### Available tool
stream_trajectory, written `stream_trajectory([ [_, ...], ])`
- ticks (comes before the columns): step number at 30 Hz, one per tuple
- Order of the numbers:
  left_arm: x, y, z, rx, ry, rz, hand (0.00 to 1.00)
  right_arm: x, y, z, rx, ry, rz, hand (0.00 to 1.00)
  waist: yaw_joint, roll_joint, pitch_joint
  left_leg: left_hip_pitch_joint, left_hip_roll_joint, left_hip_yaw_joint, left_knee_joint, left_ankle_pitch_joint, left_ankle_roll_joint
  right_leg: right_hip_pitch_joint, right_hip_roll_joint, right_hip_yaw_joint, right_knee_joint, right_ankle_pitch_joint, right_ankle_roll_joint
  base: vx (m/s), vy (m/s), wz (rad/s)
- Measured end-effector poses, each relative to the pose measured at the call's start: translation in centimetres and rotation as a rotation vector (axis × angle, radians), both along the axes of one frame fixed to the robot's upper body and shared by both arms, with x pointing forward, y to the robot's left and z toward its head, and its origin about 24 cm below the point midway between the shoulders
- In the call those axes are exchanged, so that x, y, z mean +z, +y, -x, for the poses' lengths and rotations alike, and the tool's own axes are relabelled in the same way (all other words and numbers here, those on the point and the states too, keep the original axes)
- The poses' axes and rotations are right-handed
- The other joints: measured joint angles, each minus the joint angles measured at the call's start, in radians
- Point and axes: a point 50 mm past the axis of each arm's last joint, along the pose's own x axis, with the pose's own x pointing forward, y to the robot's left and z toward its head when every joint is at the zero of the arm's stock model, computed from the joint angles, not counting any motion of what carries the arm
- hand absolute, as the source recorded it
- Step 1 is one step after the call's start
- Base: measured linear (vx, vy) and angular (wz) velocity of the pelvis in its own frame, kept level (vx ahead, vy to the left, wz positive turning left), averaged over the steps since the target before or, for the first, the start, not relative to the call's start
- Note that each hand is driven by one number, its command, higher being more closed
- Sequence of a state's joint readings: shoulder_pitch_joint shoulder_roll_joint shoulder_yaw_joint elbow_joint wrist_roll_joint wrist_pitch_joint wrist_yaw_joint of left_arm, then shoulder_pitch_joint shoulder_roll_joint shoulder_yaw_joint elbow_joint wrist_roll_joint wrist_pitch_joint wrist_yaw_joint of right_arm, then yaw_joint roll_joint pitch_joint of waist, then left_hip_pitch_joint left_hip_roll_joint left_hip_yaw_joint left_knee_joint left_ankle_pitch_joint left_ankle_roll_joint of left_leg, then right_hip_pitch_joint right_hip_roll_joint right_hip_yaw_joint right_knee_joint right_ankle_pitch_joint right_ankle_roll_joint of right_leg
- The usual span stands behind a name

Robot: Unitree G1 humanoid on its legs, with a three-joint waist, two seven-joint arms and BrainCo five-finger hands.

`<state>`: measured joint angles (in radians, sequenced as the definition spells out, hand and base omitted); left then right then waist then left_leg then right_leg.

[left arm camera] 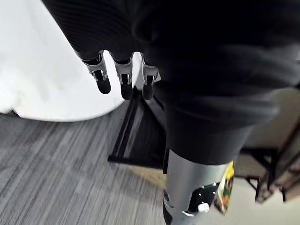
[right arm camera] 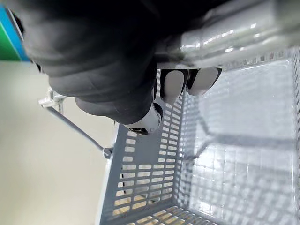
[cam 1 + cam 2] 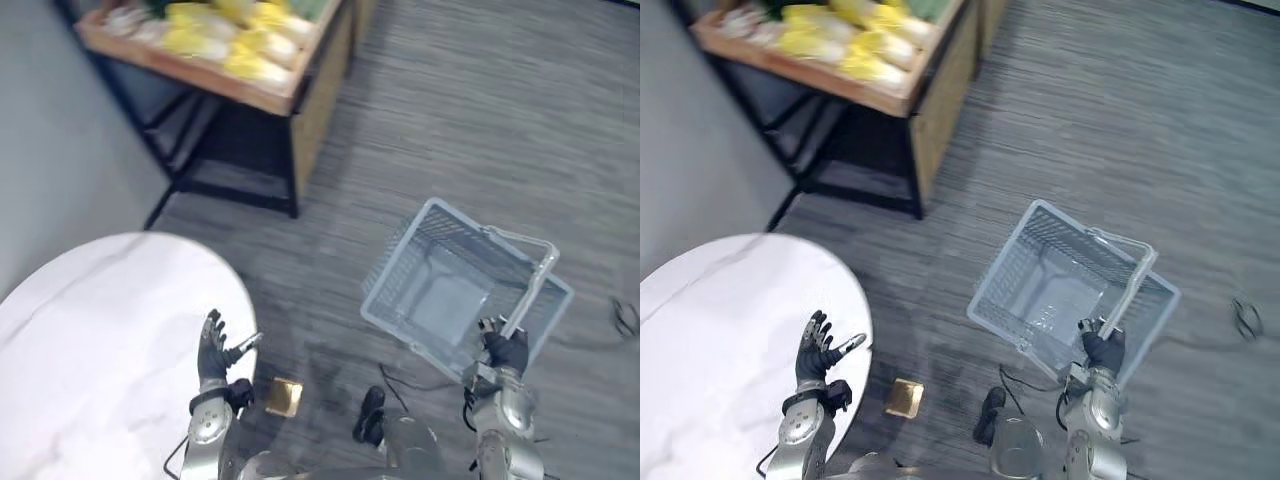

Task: Pick vegetable in the basket

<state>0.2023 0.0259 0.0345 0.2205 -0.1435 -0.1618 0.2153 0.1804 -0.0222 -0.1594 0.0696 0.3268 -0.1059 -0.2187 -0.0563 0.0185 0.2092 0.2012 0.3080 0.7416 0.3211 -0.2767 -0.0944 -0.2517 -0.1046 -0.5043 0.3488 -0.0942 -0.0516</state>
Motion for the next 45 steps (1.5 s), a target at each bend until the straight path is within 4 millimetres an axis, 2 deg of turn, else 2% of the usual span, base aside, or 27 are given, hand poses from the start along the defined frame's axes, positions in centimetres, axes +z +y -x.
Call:
stream_trajectory([
  [2,0.1,-0.5,-0.4,-0.024,-0.007,0.011,0.0,-0.2,0.5,-0.1,0.055,0.013,0.022,1.0,-0.008,0.017,-0.004,-0.023,0.085,-0.019,0.199,0.016,0.026,0.015,0.062,0.07,-0.006,-0.016,-0.007,0.24,-0.133,-1.2],
  [3,-0.1,-1.0,-0.6,-0.052,-0.003,0.015,0.0,-0.4,0.6,0.0,0.067,0.024,0.027,1.0,-0.01,0.023,-0.001,-0.051,0.135,-0.061,0.338,0.061,0.104,0.044,0.096,0.1,-0.016,-0.026,-0.014,0.36,-0.155,-1.47],
  [4,-0.6,-1.4,-0.5,-0.075,0.02,0.018,0.0,-1.0,0.8,0.1,0.091,0.056,0.042,1.0,-0.012,0.032,0.004,-0.107,0.185,-0.16,0.527,0.169,0.239,0.113,0.13,0.153,-0.061,-0.031,-0.021,0.32,-0.113,-1.16],
  [5,-0.9,-1.9,-0.4,-0.09,0.035,0.026,0.0,-1.3,1.0,0.1,0.107,0.068,0.045,1.0,-0.009,0.037,0.004,-0.141,0.177,-0.228,0.609,0.152,0.217,0.144,0.143,0.182,-0.083,-0.032,-0.021,0.32,0.016,-1.38],
  [6,-1.1,-2.7,-0.3,-0.119,0.042,0.036,0.0,-1.5,0.9,-0.1,0.116,0.083,0.056,1.0,0.0,0.037,0.005,-0.232,0.116,-0.347,0.709,0.074,0.147,0.189,0.148,0.246,-0.116,-0.039,-0.031,0.33,0.117,-1.49],
  [8,-1.0,-3.4,-0.4,-0.146,0.038,0.047,0.0,-1.8,0.8,-0.3,0.12,0.097,0.067,1.0,0.029,0.032,0.007,-0.356,-0.011,-0.466,0.692,-0.004,0.122,0.241,0.131,0.337,-0.153,-0.042,-0.027,0.33,0.164,-1.41],
  [10,-0.6,-3.4,-0.4,-0.143,0.016,0.045,0.0,-1.8,0.4,-0.4,0.124,0.105,0.087,1.0,0.048,0.026,0.017,-0.472,-0.114,-0.509,0.484,-0.031,0.099,0.299,0.082,0.416,-0.18,-0.067,0.017,0.37,0.238,-1.01],
  [12,0.5,-3.3,-0.5,-0.132,-0.026,0.02,0.0,-2.4,-0.2,-0.2,0.122,0.139,0.105,1.0,0.048,0.036,0.02,-0.517,-0.151,-0.5,0.267,0.008,0.048,0.342,0.051,0.431,-0.203,-0.094,0.062,0.4,0.307,-0.5],
  [14,2.5,-2.9,-1.0,-0.114,-0.113,-0.019,0.0,-2.9,-0.7,0.1,0.116,0.179,0.125,1.0,0.074,0.058,0.007,-0.511,-0.157,-0.467,0.135,0.141,0.088,0.381,0.042,0.463,-0.215,-0.129,0.105,0.54,0.364,-0.36],
  [15,4.4,-2.4,-1.3,-0.091,-0.191,-0.075,0.0,-3.2,-0.3,0.2,0.13,0.193,0.131,1.0,0.073,0.02,-0.001,-0.51,-0.199,-0.447,0.144,0.114,0.136,0.412,-0.004,0.457,-0.246,-0.132,0.117,0.62,0.327,0.03],
  [17,7.7,-1.8,-2.0,-0.048,-0.331,-0.136,0.0,-3.2,-0.1,0.0,0.14,0.192,0.136,1.0,0.077,0.008,-0.002,-0.532,-0.226,-0.45,0.206,0.05,0.199,0.413,-0.036,0.427,-0.221,-0.114,0.164,0.59,0.309,0.28],
  [20,11.4,-1.5,-2.2,0.002,-0.491,-0.265,0.0,-4.0,0.6,0.6,0.154,0.225,0.129,1.0,0.065,0.012,0.0,-0.353,-0.315,-0.508,0.129,-0.02,0.208,0.25,-0.102,0.434,0.391,-0.081,0.326,0.6,0.313,0.57],
  [22,12.2,-1.5,-2.0,0.023,-0.527,-0.303,0.0,-4.2,0.9,0.7,0.169,0.228,0.118,1.0,0.054,0.016,0.0,-0.267,-0.337,-0.539,0.068,-0.021,0.209,0.189,-0.103,0.421,0.569,-0.098,0.298,0.54,0.138,0.69],
  [23,13.1,-1.3,-1.8,0.066,-0.571,-0.378,0.0,-4.1,1.1,0.6,0.18,0.217,0.118,1.0,0.044,0.032,-0.002,-0.165,-0.347,-0.585,-0.011,-0.021,0.21,0.109,-0.094,0.362,0.63,-0.15,0.204,0.58,0.094,0.7],
  [24,13.3,-1.3,-1.8,0.073,-0.578,-0.387,0.0,-4.1,1.2,0.5,0.183,0.213,0.118,1.0,0.044,0.035,-0.001,-0.149,-0.347,-0.594,-0.022,-0.021,0.21,0.095,-0.089,0.354,0.623,-0.157,0.192,0.68,0.073,0.92],
  [26,14.0,-1.7,-2.1,0.08,-0.616,-0.42,0.0,-3.7,1.4,0.1,0.191,0.186,0.115,1.0,0.036,0.039,0.0,-0.069,-0.341,-0.675,-0.08,-0.024,0.203,-0.028,-0.02,0.355,0.455,-0.202,0.105,0.54,-0.03,0.82],
  [29,14.2,-2.3,-2.8,0.071,-0.637,-0.43,0.0,-3.6,1.3,0.0,0.183,0.174,0.118,1.0,0.012,0.044,0.005,-0.016,-0.322,-0.74,-0.074,-0.062,0.136,-0.102,0.05,0.477,0.136,-0.112,0.119,0.52,-0.118,1.11],
  [30,14.1,-2.5,-3.0,0.062,-0.629,-0.445,0.0,-3.8,1.3,0.4,0.183,0.185,0.116,1.0,0.012,0.03,0.003,0.018,-0.325,-0.766,-0.05,-0.102,0.088,-0.095,0.052,0.54,-0.027,0.007,0.115,0.74,-0.292,1.3],
  [31,13.7,-2.7,-2.9,0.058,-0.615,-0.45,0.0,-4.2,1.3,1.0,0.184,0.207,0.116,1.0,0.002,0.034,0.0,0.043,-0.315,-0.814,0.014,-0.159,0.077,-0.082,0.048,0.554,0.0,0.149,0.141,0.63,-0.264,1.14],
  [33,13.1,-3.3,-2.6,0.044,-0.585,-0.44,0.0,-3.9,0.8,1.0,0.184,0.206,0.132,1.0,0.017,0.098,-0.019,0.004,-0.247,-0.823,0.132,-0.138,0.044,-0.081,0.067,0.478,0.09,0.048,0.107,0.6,-0.255,0.86],
  [34,13.0,-3.4,-2.5,0.049,-0.582,-0.433,0.0,-3.5,0.9,1.0,0.184,0.191,0.134,1.0,0.012,0.103,-0.016,-0.042,-0.235,-0.804,0.233,-0.089,0.048,-0.059,0.065,0.449,0.103,0.012,0.096,0.68,-0.299,1.01],
  [35,13.0,-3.7,-2.5,0.058,-0.577,-0.414,0.0,-3.2,1.2,1.4,0.183,0.181,0.125,1.0,0.021,0.104,-0.01,-0.123,-0.187,-0.738,0.429,0.035,0.046,0.011,0.067,0.411,0.076,-0.016,0.079,0.65,-0.3,0.98],
  [36,12.7,-3.7,-2.2,0.061,-0.564,-0.405,0.0,-3.2,1.9,1.9,0.183,0.177,0.102,1.0,0.04,0.096,-0.003,-0.19,-0.104,-0.647,0.595,0.051,0.05,0.114,0.076,0.379,0.011,-0.029,0.065,0.54,-0.245,0.8],
  [38,12.6,-3.8,-1.8,0.048,-0.559,-0.406,0.0,-2.7,2.2,2.0,0.154,0.149,0.087,1.0,0.046,0.081,0.0,-0.264,-0.051,-0.548,0.691,0.027,0.067,0.239,0.071,0.332,-0.084,-0.03,0.061,0.46,-0.187,0.69],
  [42,12.3,-3.9,-1.5,0.022,-0.544,-0.427,0.0,-0.9,0.4,1.2,0.055,0.05,0.1,1.0,0.073,0.071,-0.002,-0.439,-0.03,-0.344,0.489,-0.02,0.085,0.402,0.052,0.227,-0.246,-0.035,0.068,0.42,-0.076,0.68],
  [44,12.2,-4.1,-1.5,0.003,-0.537,-0.462,0.0,-0.9,-1.2,1.4,0.001,0.054,0.124,1.0,0.064,0.072,-0.004,-0.457,-0.035,-0.184,0.279,0.029,0.084,0.479,0.041,0.147,-0.277,-0.067,0.111,0.42,0.059,1.01],
  [45,12.2,-4.1,-1.5,-0.003,-0.534,-0.487,0.0,-1.4,-2.0,2.1,-0.021,0.089,0.138,1.0,0.066,0.08,-0.012,-0.45,-0.043,-0.104,0.194,0.097,0.211,0.512,0.047,0.117,-0.271,-0.114,0.139,0.51,0.146,0.99],
])
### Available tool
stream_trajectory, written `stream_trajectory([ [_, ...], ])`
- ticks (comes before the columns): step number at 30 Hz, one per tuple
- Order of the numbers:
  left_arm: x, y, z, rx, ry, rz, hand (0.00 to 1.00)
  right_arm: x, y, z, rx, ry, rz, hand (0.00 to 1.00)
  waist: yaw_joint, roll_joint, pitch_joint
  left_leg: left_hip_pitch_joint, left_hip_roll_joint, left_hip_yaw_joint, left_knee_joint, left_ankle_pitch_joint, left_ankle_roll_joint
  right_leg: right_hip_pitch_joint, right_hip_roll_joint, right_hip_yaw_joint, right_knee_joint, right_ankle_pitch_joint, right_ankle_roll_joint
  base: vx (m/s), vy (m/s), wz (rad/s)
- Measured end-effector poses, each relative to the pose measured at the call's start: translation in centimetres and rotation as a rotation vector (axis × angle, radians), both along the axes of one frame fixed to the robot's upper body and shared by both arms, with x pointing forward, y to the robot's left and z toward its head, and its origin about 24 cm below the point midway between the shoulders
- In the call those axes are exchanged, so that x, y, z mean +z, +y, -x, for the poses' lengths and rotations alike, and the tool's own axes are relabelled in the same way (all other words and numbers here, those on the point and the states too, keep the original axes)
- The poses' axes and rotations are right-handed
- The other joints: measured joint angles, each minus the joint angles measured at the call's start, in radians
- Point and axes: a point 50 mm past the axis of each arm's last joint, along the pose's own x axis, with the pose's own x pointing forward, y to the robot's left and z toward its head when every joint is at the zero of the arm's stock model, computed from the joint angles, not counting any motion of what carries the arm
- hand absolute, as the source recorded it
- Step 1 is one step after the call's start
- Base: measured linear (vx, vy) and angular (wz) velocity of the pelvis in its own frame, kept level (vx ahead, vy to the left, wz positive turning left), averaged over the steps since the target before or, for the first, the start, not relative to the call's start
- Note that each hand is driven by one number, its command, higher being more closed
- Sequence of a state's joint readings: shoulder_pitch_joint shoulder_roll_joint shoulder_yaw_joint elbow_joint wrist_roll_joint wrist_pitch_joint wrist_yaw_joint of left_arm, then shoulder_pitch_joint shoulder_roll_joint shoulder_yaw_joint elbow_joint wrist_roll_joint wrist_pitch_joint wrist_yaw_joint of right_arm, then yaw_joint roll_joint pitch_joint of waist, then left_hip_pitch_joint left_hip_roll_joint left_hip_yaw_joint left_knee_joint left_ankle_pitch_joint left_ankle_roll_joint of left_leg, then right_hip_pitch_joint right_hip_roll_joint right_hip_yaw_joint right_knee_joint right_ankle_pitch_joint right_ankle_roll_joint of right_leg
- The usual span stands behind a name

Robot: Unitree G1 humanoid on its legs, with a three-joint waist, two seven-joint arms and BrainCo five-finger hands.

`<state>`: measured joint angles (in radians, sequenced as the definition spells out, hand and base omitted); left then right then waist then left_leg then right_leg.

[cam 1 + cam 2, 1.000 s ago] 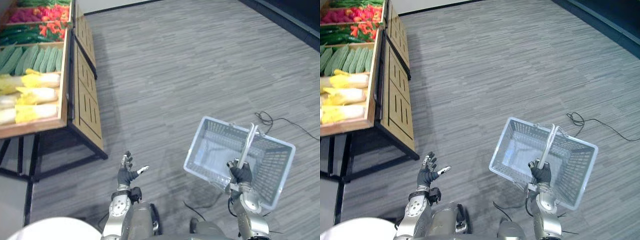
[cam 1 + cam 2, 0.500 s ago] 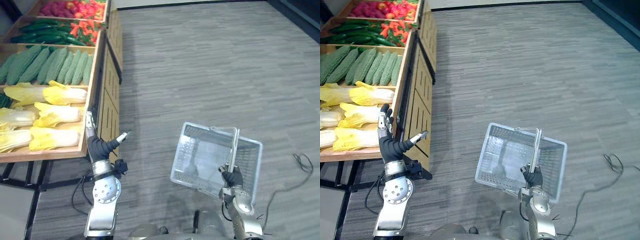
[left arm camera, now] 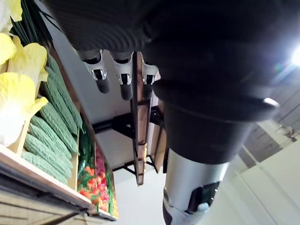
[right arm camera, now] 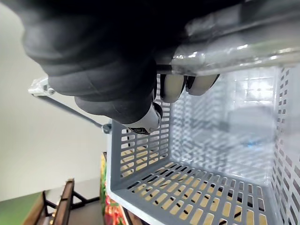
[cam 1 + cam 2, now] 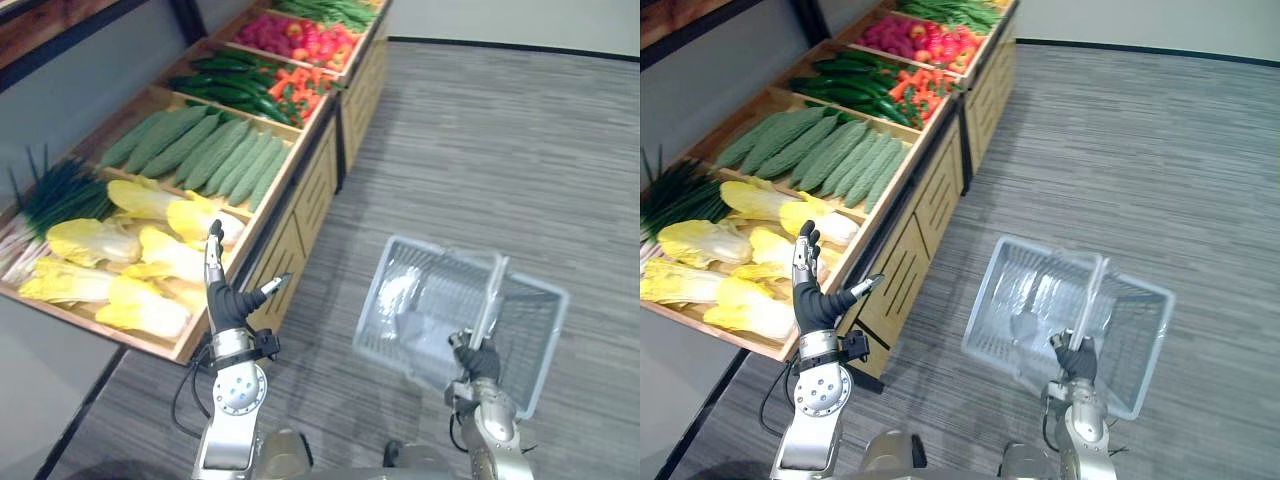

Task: Pick vegetable in the basket

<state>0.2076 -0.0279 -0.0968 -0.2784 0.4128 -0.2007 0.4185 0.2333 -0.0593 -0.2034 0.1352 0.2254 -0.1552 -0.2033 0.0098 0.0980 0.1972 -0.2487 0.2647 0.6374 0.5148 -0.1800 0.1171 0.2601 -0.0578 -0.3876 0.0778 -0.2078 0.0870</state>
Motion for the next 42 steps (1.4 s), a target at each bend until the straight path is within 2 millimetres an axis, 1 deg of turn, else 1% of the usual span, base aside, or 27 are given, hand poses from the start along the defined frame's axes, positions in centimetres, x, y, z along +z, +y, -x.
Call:
stream_trajectory([
  [1,-0.4,0.4,0.0,0.008,0.024,-0.038,0.0,-1.2,-0.2,0.5,-0.013,0.057,-0.013,1.0,0.0,-0.037,-0.027,0.002,-0.042,-0.011,0.009,-0.029,0.004,0.008,-0.045,-0.031,0.036,-0.04,0.022,0.61,0.188,1.09],
  [2,-0.7,0.7,0.1,0.024,0.046,-0.057,0.0,-1.8,-0.2,0.8,-0.017,0.087,-0.021,1.0,0.002,-0.065,-0.042,0.004,-0.094,-0.025,-0.012,-0.061,0.008,-0.004,-0.085,-0.049,0.102,-0.057,0.045,0.37,0.112,0.78],
  [3,-0.8,0.7,0.1,0.027,0.051,-0.056,0.0,-2.0,-0.3,0.9,-0.021,0.094,-0.022,1.0,0.002,-0.066,-0.041,0.009,-0.103,-0.032,-0.019,-0.065,0.009,-0.009,-0.091,-0.052,0.13,-0.058,0.046,0.39,0.122,0.72],
  [4,-1.1,0.8,0.1,0.031,0.07,-0.058,0.0,-2.7,-0.7,1.4,-0.043,0.133,-0.031,1.0,0.0,-0.067,-0.041,0.035,-0.141,-0.055,-0.048,-0.068,0.016,-0.056,-0.138,-0.052,0.294,-0.057,0.046,0.39,0.153,0.84],
  [5,-1.1,0.9,0.0,0.037,0.073,-0.071,0.0,-3.6,-0.6,1.8,-0.05,0.181,-0.052,1.0,-0.011,-0.078,-0.033,0.079,-0.186,-0.096,-0.078,-0.079,0.024,-0.128,-0.203,-0.037,0.534,-0.017,0.017,0.49,0.185,1.03],
  [6,-1.1,1.0,0.0,0.04,0.074,-0.074,0.0,-4.0,-0.5,2.0,-0.051,0.204,-0.066,1.0,-0.026,-0.083,-0.03,0.101,-0.204,-0.12,-0.091,-0.085,0.023,-0.163,-0.228,-0.016,0.649,0.023,-0.012,0.58,0.149,1.28],
  [7,-1.4,1.1,0.0,0.049,0.09,-0.088,0.0,-4.7,-0.2,2.4,-0.05,0.24,-0.086,1.0,-0.05,-0.083,-0.029,0.146,-0.222,-0.175,-0.104,-0.099,0.025,-0.23,-0.222,0.063,0.812,-0.011,-0.021,0.49,0.059,1.2],
  [8,-1.7,1.2,0.0,0.05,0.104,-0.096,0.0,-5.1,-0.1,2.8,-0.052,0.263,-0.096,1.0,-0.055,-0.08,-0.028,0.185,-0.229,-0.207,-0.124,-0.102,0.024,-0.272,-0.198,0.118,0.855,-0.038,-0.023,0.58,0.004,1.22],
  [9,-1.8,1.3,0.0,0.051,0.113,-0.107,0.0,-5.4,0.0,3.3,-0.055,0.277,-0.101,1.0,-0.056,-0.078,-0.027,0.223,-0.232,-0.234,-0.147,-0.101,0.023,-0.312,-0.169,0.163,0.855,-0.059,-0.029,0.46,-0.072,1.04],
  [10,-1.8,1.2,0.0,0.045,0.111,-0.111,0.0,-5.5,0.1,3.6,-0.063,0.284,-0.108,1.0,-0.056,-0.079,-0.028,0.264,-0.232,-0.279,-0.17,-0.101,0.023,-0.364,-0.122,0.216,0.808,-0.081,-0.043,0.44,-0.099,0.94],
  [11,-1.7,1.0,-0.1,0.038,0.109,-0.11,0.0,-5.6,0.1,3.8,-0.066,0.285,-0.109,1.0,-0.058,-0.08,-0.028,0.279,-0.23,-0.301,-0.177,-0.101,0.023,-0.389,-0.098,0.251,0.772,-0.091,-0.044,0.42,-0.157,1.27],
  [12,-1.7,0.6,-0.1,0.02,0.106,-0.105,0.0,-5.3,0.0,4.1,-0.077,0.27,-0.108,1.0,-0.066,-0.084,-0.03,0.3,-0.225,-0.356,-0.18,-0.102,0.02,-0.435,-0.042,0.362,0.659,-0.097,-0.044,0.32,-0.158,1.22],
  [13,-1.7,0.3,-0.1,0.008,0.104,-0.103,0.0,-5.1,-0.1,4.3,-0.088,0.262,-0.11,1.0,-0.074,-0.085,-0.03,0.3,-0.22,-0.379,-0.17,-0.108,0.009,-0.453,-0.017,0.412,0.609,-0.097,-0.042,0.46,-0.276,1.66],
  [14,-1.7,-0.2,-0.1,-0.013,0.098,-0.098,0.0,-5.1,-0.9,5.4,-0.164,0.258,-0.116,1.0,-0.083,-0.09,-0.032,0.299,-0.21,-0.414,-0.145,-0.133,-0.043,-0.473,0.022,0.503,0.51,-0.082,-0.026,0.47,-0.298,1.61],
  [15,-1.6,-0.4,0.0,-0.026,0.093,-0.102,0.0,-5.5,-1.1,6.8,-0.214,0.282,-0.139,1.0,-0.09,-0.129,-0.039,0.301,-0.22,-0.435,-0.117,-0.17,-0.102,-0.476,0.017,0.562,0.38,0.049,0.008,0.46,-0.314,1.5],
  [16,-1.9,-0.4,0.0,-0.028,0.103,-0.1,0.0,-5.7,-1.3,7.2,-0.23,0.299,-0.142,1.0,-0.093,-0.125,-0.032,0.298,-0.209,-0.459,-0.097,-0.191,-0.123,-0.47,0.027,0.551,0.406,0.032,0.018,0.3,-0.197,0.78],
  [17,-2.4,-0.6,0.2,-0.024,0.129,-0.08,0.0,-5.9,-1.4,7.6,-0.245,0.309,-0.148,1.0,-0.067,-0.106,-0.044,0.299,-0.167,-0.471,-0.097,-0.181,-0.143,-0.468,0.048,0.523,0.403,0.039,-0.005,0.25,-0.206,0.24],
  [18,-2.4,-0.9,0.2,-0.029,0.128,-0.071,0.0,-5.6,-1.6,7.9,-0.257,0.296,-0.149,1.0,-0.052,-0.101,-0.049,0.297,-0.151,-0.471,-0.109,-0.172,-0.159,-0.461,0.055,0.506,0.385,0.036,-0.015,0.27,-0.243,0.15],
  [20,-2.1,-1.6,-0.1,-0.057,0.121,-0.056,0.0,-5.3,-2.0,8.2,-0.269,0.291,-0.138,1.0,-0.053,-0.095,-0.052,0.297,-0.13,-0.471,-0.147,-0.152,-0.185,-0.455,0.059,0.459,0.37,0.035,-0.022,0.22,-0.267,0.44],
  [21,-2.1,-2.2,-0.1,-0.079,0.119,-0.044,0.0,-5.3,-2.4,8.5,-0.287,0.29,-0.139,1.0,-0.051,-0.095,-0.052,0.297,-0.124,-0.474,-0.178,-0.137,-0.189,-0.452,0.059,0.431,0.364,0.036,-0.036,0.1,-0.187,0.55],
  [24,-2.1,-2.5,-0.1,-0.096,0.131,-0.039,0.0,-5.6,-2.7,9.8,-0.32,0.313,-0.153,1.0,-0.051,-0.099,-0.05,0.286,-0.121,-0.5,-0.2,-0.102,-0.186,-0.416,0.039,0.367,0.321,0.039,-0.043,0.0,-0.083,0.7],
  [27,-2.3,-2.1,-0.1,-0.077,0.145,-0.057,0.0,-5.8,-2.9,11.1,-0.354,0.334,-0.161,1.0,-0.049,-0.105,-0.052,0.271,-0.125,-0.444,-0.203,-0.068,-0.168,-0.381,0.009,0.312,0.268,0.044,-0.049,-0.07,-0.017,0.6],
  [31,-2.5,-2.0,-0.2,-0.078,0.17,-0.134,0.0,-6.0,-2.4,11.1,-0.357,0.328,-0.187,1.0,-0.049,-0.108,-0.054,0.257,-0.123,-0.434,-0.249,-0.052,-0.167,-0.372,0.007,0.28,0.213,0.074,-0.058,-0.16,-0.003,0.26],
  [33,-2.6,-2.0,-0.2,-0.074,0.183,-0.191,0.0,-6.1,-2.1,11.0,-0.345,0.329,-0.195,1.0,-0.047,-0.118,-0.062,0.254,-0.122,-0.418,-0.272,-0.046,-0.157,-0.37,0.008,0.279,0.18,0.093,-0.056,-0.12,-0.009,0.07],
  [35,-2.9,-1.5,-0.2,-0.036,0.216,-0.273,0.0,-6.2,-1.7,10.8,-0.31,0.328,-0.205,1.0,-0.049,-0.119,-0.069,0.25,-0.109,-0.379,-0.28,-0.04,-0.162,-0.37,0.009,0.281,0.161,0.114,-0.056,-0.07,-0.01,0.03],
  [37,-3.4,-1.1,-0.3,-0.014,0.251,-0.312,0.0,-6.2,-1.5,10.9,-0.304,0.333,-0.209,1.0,-0.049,-0.121,-0.071,0.25,-0.111,-0.374,-0.293,-0.026,-0.168,-0.371,0.009,0.282,0.152,0.124,-0.056,-0.02,0.002,0.0],
  [42,-4.7,0.3,-0.3,0.047,0.354,-0.358,0.0,-6.4,-1.1,10.9,-0.291,0.343,-0.219,1.0,-0.052,-0.117,-0.083,0.248,-0.109,-0.355,-0.327,0.004,-0.189,-0.394,0.014,0.291,0.148,0.14,-0.061,0.02,-0.013,-0.07],
])
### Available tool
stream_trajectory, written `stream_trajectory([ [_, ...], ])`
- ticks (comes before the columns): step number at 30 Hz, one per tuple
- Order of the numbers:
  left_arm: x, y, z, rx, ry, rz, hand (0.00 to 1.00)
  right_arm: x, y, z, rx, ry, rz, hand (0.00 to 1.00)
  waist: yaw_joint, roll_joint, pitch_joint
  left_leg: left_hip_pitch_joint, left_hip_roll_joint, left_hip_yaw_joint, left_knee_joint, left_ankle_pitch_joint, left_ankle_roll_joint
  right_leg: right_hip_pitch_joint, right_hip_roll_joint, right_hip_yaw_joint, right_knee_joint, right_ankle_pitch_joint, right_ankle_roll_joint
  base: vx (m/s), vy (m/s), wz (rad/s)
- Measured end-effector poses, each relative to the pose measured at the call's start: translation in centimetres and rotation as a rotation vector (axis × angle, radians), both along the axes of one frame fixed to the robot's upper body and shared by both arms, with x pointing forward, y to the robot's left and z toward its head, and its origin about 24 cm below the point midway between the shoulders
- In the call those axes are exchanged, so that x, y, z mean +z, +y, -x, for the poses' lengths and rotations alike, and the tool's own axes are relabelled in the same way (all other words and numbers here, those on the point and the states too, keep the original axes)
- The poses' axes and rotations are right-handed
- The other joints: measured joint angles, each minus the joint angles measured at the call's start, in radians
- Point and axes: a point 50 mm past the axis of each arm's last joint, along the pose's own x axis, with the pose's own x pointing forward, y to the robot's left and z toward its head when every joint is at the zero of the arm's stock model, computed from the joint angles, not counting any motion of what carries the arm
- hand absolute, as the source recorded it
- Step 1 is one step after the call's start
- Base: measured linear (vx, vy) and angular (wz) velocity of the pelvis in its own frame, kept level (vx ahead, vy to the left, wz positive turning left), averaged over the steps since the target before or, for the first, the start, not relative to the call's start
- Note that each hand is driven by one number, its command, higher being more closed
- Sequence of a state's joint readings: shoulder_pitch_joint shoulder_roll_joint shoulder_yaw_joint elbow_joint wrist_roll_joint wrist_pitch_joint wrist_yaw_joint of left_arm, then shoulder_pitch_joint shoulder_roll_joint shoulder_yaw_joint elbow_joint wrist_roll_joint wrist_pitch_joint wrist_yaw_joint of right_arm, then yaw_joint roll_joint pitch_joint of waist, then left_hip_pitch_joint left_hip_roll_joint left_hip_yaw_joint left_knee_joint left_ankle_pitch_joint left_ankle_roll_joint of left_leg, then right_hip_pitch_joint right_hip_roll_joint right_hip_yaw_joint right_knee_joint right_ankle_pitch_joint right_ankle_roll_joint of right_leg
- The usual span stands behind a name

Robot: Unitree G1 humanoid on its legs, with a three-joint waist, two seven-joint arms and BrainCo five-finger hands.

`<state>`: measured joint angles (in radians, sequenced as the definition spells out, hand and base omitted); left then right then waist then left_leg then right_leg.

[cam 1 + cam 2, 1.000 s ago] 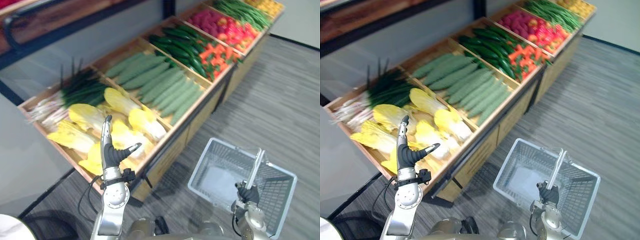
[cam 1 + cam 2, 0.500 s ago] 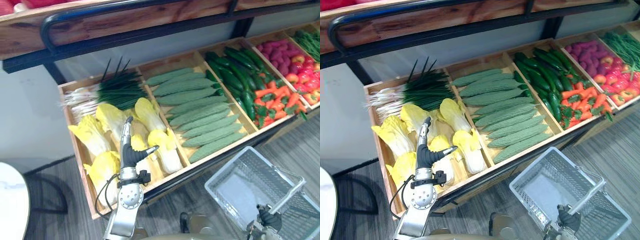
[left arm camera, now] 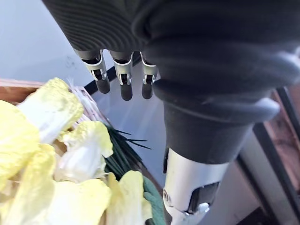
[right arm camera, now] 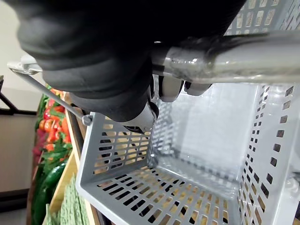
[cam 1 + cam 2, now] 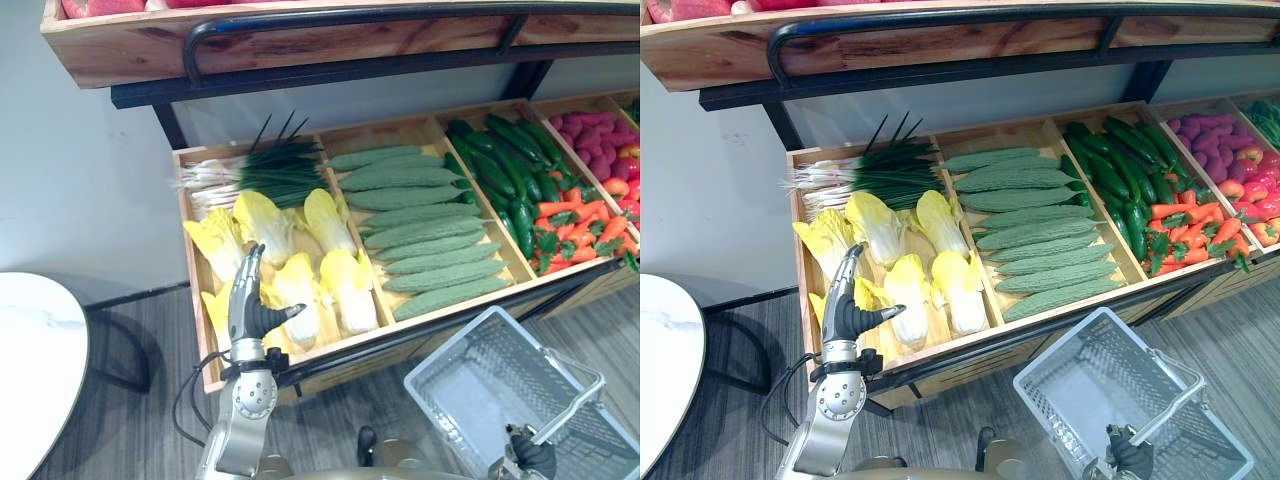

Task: Pick vegetable in the basket

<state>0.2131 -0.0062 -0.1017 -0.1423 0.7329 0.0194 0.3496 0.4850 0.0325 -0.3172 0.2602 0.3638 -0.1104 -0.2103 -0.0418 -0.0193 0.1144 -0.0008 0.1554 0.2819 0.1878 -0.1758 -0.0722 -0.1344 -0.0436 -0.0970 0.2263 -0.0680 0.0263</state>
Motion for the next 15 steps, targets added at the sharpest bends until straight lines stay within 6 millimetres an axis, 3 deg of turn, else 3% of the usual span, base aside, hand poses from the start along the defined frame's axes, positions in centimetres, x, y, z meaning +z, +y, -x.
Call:
stream_trajectory([
  [8,-0.1,0.4,-3.0,0.037,0.026,-0.034,0.0,0.5,0.1,-1.2,0.05,-0.038,0.006,1.0,-0.008,-0.011,0.008,-0.048,0.012,0.04,-0.001,0.013,-0.015,-0.091,0.016,0.034,0.042,-0.003,-0.012,0.0,-0.035,-0.16],
  [15,0.5,0.2,-7.1,0.024,0.034,-0.055,0.0,2.6,0.1,-4.4,0.115,-0.162,0.05,1.0,-0.034,-0.035,0.091,-0.111,0.032,0.081,0.044,0.001,-0.024,-0.171,0.034,0.072,0.07,0.006,-0.025,-0.05,-0.037,-0.18],
])
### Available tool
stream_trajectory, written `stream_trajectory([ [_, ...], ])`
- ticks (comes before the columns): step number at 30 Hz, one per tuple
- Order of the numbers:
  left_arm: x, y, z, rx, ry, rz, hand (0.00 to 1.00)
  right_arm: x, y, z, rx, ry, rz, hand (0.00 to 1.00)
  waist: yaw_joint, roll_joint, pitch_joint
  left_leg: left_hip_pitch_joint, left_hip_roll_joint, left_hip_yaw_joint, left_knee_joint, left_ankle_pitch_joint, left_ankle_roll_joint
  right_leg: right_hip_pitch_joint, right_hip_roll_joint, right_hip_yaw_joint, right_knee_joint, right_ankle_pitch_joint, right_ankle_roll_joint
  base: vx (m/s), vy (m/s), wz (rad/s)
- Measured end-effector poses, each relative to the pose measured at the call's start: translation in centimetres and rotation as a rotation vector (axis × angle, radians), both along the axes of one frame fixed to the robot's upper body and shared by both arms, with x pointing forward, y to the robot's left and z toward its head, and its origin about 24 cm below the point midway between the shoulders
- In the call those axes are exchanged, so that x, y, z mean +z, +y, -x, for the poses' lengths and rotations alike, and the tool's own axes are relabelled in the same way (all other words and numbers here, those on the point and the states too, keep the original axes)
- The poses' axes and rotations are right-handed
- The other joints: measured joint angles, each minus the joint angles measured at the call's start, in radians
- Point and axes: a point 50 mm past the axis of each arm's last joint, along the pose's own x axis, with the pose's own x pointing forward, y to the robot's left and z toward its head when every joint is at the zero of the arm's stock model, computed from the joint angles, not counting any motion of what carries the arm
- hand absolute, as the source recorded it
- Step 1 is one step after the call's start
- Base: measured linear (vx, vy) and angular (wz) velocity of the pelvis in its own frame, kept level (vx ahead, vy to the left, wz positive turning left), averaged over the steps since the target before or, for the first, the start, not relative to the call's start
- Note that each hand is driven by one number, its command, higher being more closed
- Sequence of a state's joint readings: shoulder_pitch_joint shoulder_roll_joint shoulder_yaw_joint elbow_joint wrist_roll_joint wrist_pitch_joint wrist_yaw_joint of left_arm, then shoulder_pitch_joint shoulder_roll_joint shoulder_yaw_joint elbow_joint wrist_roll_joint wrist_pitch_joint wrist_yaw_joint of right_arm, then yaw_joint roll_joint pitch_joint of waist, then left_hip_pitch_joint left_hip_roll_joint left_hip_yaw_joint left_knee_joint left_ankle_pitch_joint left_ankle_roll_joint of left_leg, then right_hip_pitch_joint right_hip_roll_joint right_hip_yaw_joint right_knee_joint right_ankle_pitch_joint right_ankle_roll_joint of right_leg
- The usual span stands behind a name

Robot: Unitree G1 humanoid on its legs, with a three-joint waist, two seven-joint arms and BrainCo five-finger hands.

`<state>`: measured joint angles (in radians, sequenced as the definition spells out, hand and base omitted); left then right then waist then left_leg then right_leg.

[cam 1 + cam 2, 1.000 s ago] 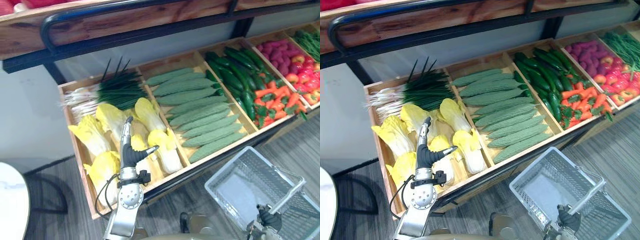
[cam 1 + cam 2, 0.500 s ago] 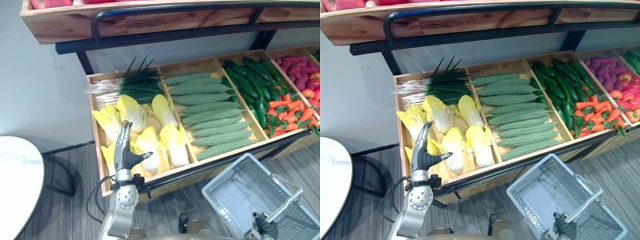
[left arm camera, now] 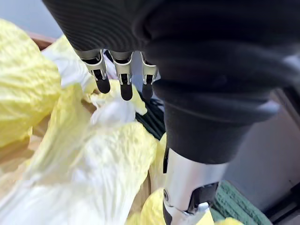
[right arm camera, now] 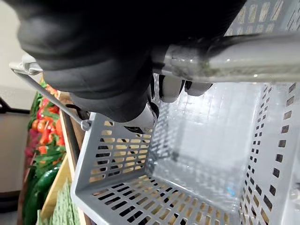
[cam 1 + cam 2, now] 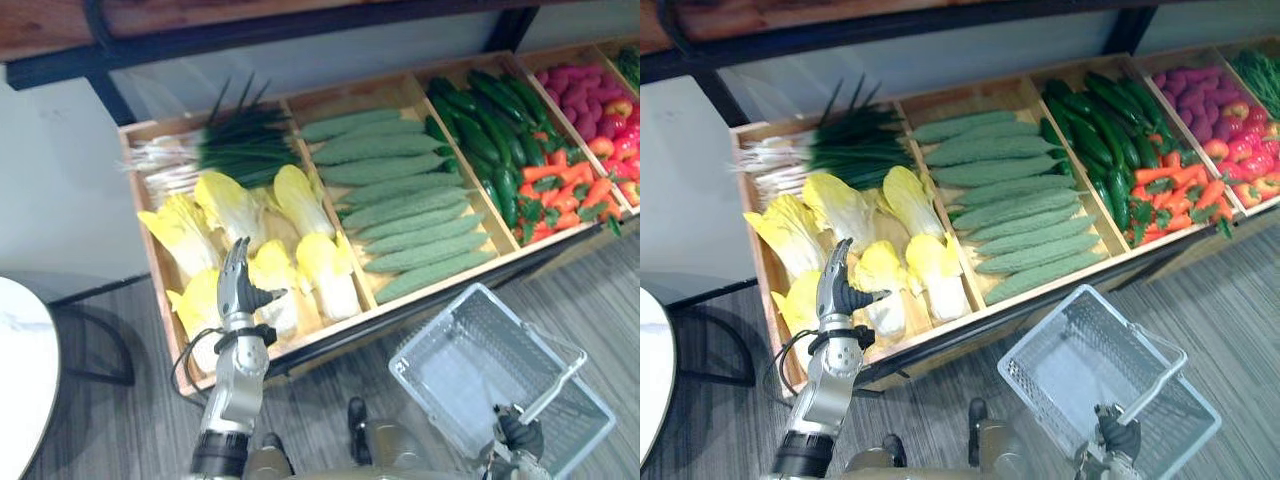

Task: Pick vegetable in the basket

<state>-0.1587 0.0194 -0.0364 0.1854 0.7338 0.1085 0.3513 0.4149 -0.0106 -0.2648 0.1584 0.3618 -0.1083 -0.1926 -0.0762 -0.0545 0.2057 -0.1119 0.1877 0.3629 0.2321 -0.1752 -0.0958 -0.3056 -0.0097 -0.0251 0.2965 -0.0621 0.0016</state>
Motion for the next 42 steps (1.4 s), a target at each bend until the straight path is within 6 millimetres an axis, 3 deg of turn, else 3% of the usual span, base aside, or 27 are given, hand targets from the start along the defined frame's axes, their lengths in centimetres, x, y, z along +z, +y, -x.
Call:
stream_trajectory([
  [3,0.7,-0.2,-1.5,-0.013,-0.01,0.005,0.0,0.6,0.0,-0.7,0.006,-0.032,0.009,1.0,-0.006,-0.003,0.036,-0.009,0.007,0.003,0.004,0.0,0.002,-0.009,0.007,0.001,0.0,0.004,-0.005,0.0,-0.03,-0.05],
  [4,0.9,-0.1,-2.0,-0.014,-0.014,0.007,1.0,0.7,-0.1,-0.7,0.004,-0.036,0.011,1.0,-0.013,-0.003,0.046,-0.019,0.01,0.003,0.009,0.001,0.001,-0.017,0.008,0.0,0.0,0.006,-0.007,0.0,0.0,0.0],
  [15,1.3,0.4,-3.9,0.014,0.011,0.043,1.0,1.1,-0.1,-1.6,-0.003,-0.071,0.011,1.0,-0.018,-0.001,0.105,0.002,0.006,0.055,0.011,0.001,0.002,-0.017,0.007,0.026,0.008,0.006,-0.007,0.01,0.005,-0.06],
  [20,1.3,1.0,-3.7,0.015,0.015,0.048,1.0,1.4,-0.3,-2.2,-0.008,-0.091,0.014,1.0,-0.019,0.008,0.132,0.016,0.005,0.06,0.0,-0.001,0.004,-0.011,0.007,0.029,0.014,0.005,-0.006,-0.03,-0.012,-0.01],
  [27,1.0,2.6,-1.0,0.075,-0.019,0.095,1.0,1.6,-1.1,-2.0,-0.038,-0.096,0.027,1.0,-0.019,0.022,0.138,0.04,0.005,0.058,-0.015,0.003,0.001,0.009,0.009,0.026,0.01,0.002,-0.002,0.01,0.001,0.01],
  [33,2.6,2.8,1.3,0.094,-0.149,0.158,1.0,1.4,-1.5,-1.5,-0.06,-0.083,0.031,1.0,-0.016,0.03,0.135,0.08,0.003,0.049,-0.028,0.002,0.001,0.061,0.008,0.015,-0.014,-0.001,0.003,0.01,0.007,0.06],
  [40,4.1,1.4,3.2,0.07,-0.3,0.254,1.0,0.0,-2.1,0.1,-0.106,-0.008,0.017,1.0,-0.017,0.095,0.06,0.132,0.0,0.034,-0.063,0.01,-0.002,0.119,0.008,-0.004,-0.04,-0.005,0.007,0.02,-0.005,0.07],
  [42,4.8,1.2,3.4,0.066,-0.346,0.281,1.0,-0.2,-2.1,0.3,-0.11,0.003,0.012,1.0,-0.017,0.103,0.048,0.146,-0.001,0.028,-0.071,0.012,-0.002,0.135,0.008,-0.008,-0.042,-0.006,0.008,-0.02,-0.014,0.07],
])
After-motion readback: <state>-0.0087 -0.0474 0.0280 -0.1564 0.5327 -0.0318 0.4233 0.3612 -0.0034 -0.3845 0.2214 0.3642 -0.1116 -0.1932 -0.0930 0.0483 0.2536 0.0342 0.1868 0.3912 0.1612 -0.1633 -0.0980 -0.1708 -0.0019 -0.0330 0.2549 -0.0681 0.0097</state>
